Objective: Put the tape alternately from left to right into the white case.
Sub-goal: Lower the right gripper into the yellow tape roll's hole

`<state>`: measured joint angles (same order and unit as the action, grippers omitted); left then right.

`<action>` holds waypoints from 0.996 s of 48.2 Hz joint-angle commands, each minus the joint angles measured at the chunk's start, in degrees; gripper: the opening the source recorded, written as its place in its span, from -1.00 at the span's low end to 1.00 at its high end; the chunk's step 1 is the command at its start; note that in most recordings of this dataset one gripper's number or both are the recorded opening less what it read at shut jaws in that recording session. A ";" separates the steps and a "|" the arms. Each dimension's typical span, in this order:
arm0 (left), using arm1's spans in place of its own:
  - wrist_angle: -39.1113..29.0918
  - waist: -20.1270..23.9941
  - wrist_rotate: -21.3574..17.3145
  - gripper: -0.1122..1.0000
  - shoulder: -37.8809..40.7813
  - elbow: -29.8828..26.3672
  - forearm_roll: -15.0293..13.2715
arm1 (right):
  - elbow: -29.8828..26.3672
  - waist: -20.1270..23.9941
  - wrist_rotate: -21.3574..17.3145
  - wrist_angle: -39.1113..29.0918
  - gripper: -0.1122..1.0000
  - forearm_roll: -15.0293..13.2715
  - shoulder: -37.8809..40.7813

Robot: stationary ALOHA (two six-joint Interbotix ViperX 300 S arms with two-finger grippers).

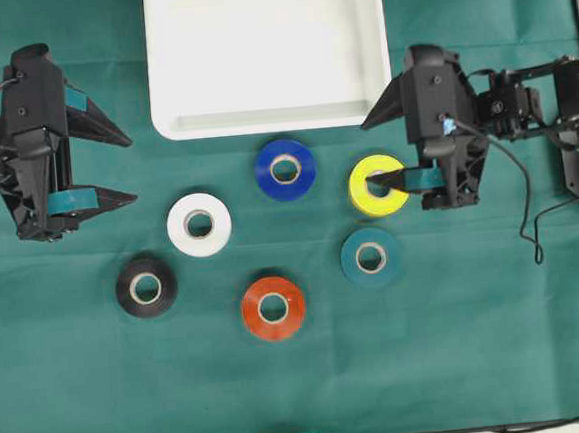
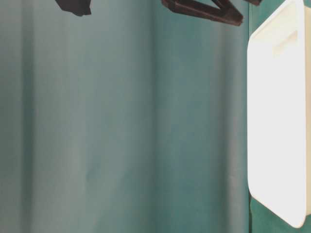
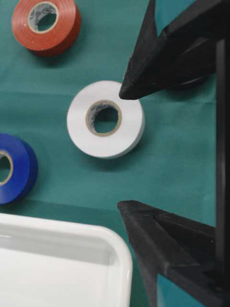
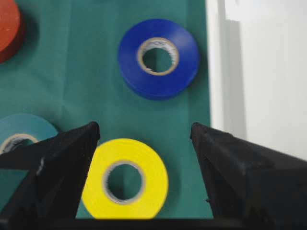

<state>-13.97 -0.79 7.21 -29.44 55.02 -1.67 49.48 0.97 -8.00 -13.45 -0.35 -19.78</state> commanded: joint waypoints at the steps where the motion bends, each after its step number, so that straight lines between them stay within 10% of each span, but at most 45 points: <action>1: 0.53 -0.09 0.09 0.56 -0.35 -0.79 -0.09 | -1.67 0.97 -0.09 0.00 0.74 -0.09 0.53; 48: 3.52 -0.09 1.49 0.56 0.88 -0.09 -0.09 | 2.37 7.82 -0.70 -8.09 0.54 -5.01 2.90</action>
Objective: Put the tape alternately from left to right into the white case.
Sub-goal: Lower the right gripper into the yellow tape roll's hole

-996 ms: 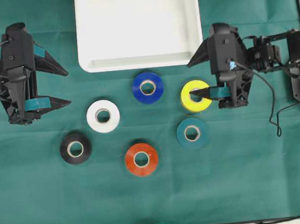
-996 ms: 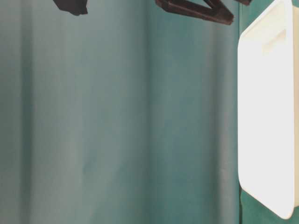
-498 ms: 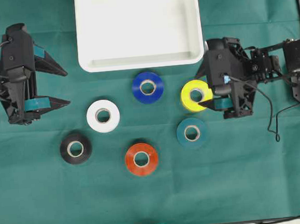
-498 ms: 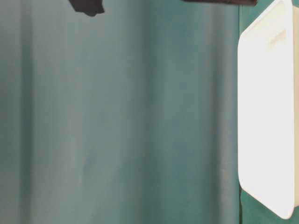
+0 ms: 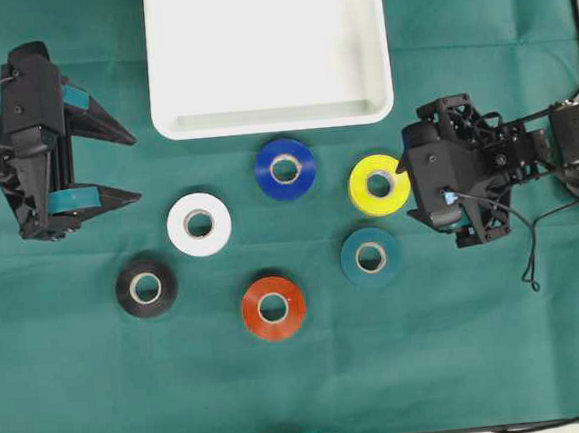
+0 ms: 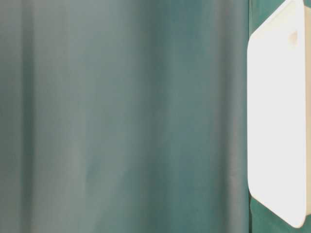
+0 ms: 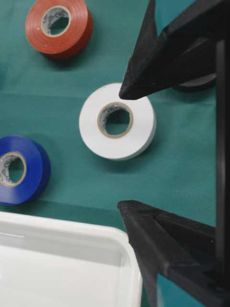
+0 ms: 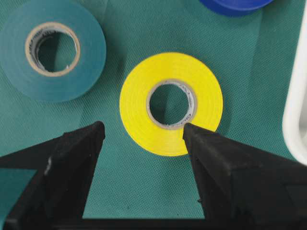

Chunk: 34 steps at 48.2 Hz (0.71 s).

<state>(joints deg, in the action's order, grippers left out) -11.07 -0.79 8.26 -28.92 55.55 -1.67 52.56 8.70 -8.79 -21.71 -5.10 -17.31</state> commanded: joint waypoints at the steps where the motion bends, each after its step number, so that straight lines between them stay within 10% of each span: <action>1: 0.62 -0.09 0.79 0.56 0.62 -0.62 -0.18 | -0.79 0.09 0.09 0.18 0.54 -0.26 0.79; 34: 0.62 -0.09 2.55 0.55 1.76 0.09 -0.09 | -5.27 0.09 0.53 0.18 0.53 -1.85 9.67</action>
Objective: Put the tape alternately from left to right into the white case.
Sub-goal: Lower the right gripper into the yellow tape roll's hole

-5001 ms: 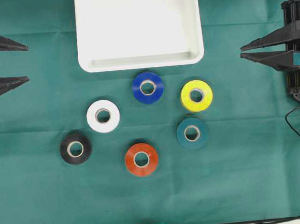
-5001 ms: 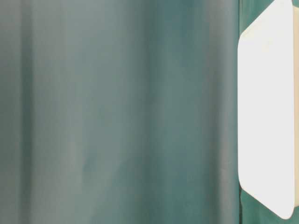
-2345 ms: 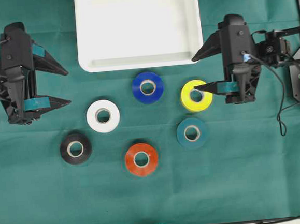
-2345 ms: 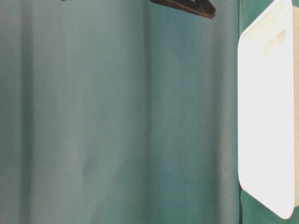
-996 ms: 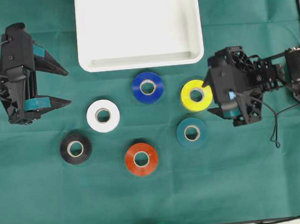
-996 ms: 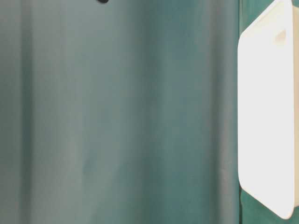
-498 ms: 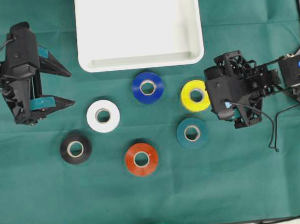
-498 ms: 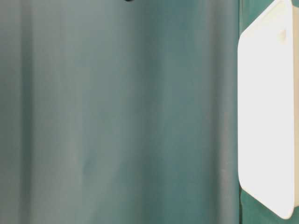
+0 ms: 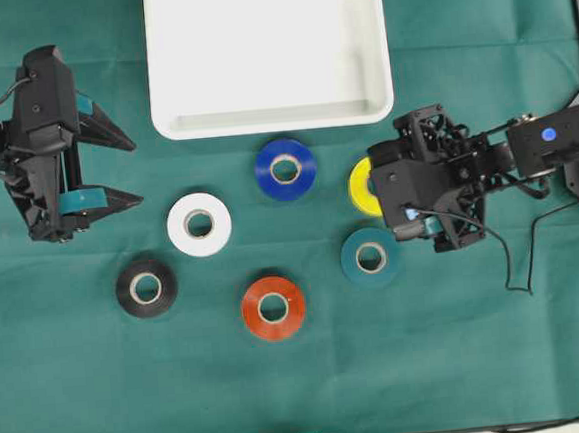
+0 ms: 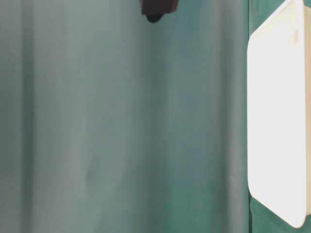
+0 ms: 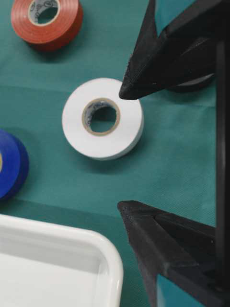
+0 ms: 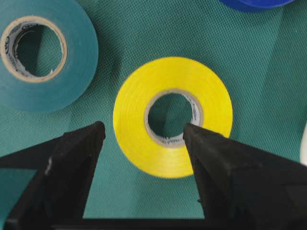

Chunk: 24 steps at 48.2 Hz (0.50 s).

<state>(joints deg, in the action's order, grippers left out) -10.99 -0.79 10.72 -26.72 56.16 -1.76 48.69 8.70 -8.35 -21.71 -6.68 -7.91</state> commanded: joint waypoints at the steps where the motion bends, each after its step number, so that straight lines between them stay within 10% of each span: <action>1: 0.53 -0.09 0.09 0.55 -0.44 -0.53 0.00 | -1.58 0.09 0.18 0.09 0.53 -0.53 0.62; 24: 0.53 -0.09 0.09 0.56 -0.53 -0.53 0.00 | -1.93 0.18 0.18 0.44 0.52 -0.97 4.75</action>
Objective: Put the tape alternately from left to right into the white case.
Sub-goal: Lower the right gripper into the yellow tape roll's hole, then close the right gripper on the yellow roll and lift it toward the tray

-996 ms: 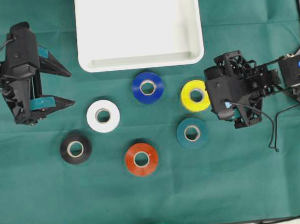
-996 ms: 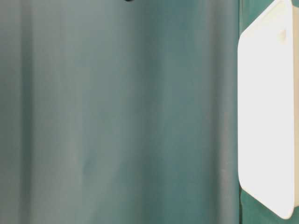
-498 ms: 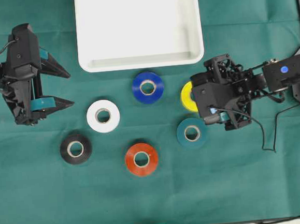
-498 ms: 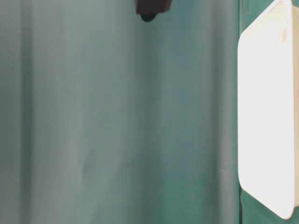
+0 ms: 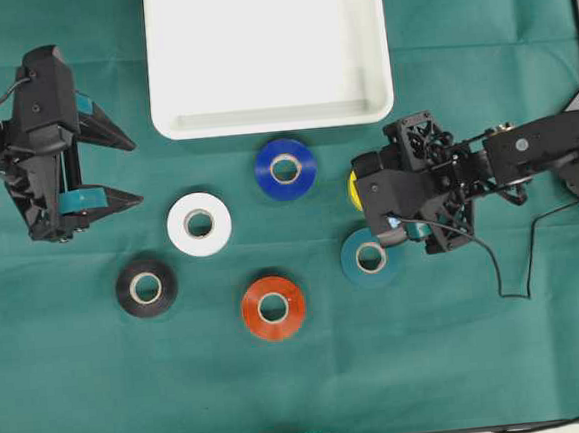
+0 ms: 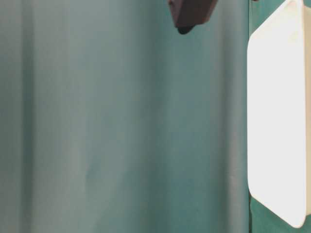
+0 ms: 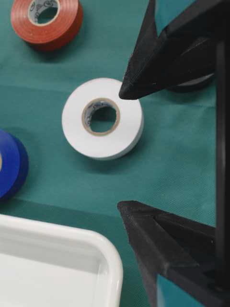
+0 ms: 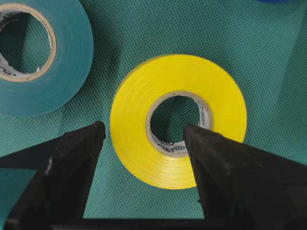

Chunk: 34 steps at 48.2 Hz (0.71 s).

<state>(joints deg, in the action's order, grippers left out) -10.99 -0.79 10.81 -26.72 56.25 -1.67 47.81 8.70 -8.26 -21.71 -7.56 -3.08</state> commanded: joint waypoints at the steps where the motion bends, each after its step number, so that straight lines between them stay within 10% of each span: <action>1: 0.53 -0.09 -0.09 0.56 -0.53 -0.62 -0.09 | -1.05 0.18 0.09 0.44 0.52 -0.09 0.09; 27: 0.53 -0.09 0.00 0.55 -0.53 -0.09 -0.09 | -1.76 0.18 -0.09 0.70 0.28 -0.09 1.49; 34: 0.53 -0.09 0.00 0.55 -0.62 0.00 -0.09 | -2.37 0.09 -0.09 0.70 -0.18 -0.18 1.49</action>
<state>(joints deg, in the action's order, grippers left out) -10.90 -0.79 10.81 -26.81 56.78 -1.67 46.85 8.79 -8.53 -21.27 -7.56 -1.14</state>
